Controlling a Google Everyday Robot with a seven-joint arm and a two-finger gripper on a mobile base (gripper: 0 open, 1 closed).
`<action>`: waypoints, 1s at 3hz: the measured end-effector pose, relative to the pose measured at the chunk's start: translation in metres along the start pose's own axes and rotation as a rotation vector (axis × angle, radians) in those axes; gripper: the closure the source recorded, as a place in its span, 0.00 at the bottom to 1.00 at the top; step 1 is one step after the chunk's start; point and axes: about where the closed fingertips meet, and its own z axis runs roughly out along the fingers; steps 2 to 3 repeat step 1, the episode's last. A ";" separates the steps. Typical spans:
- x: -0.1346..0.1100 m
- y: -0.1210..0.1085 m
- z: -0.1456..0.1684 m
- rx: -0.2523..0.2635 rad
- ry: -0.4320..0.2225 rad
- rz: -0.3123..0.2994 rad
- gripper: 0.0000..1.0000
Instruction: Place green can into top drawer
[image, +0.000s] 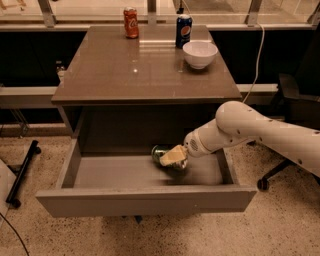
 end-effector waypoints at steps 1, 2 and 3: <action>0.000 0.000 0.001 -0.001 0.001 0.000 0.00; 0.000 0.000 0.001 -0.001 0.001 0.000 0.00; 0.000 0.000 0.001 -0.001 0.001 0.000 0.00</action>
Offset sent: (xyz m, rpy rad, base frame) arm 0.0000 0.0000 0.0000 0.0000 0.0000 0.0000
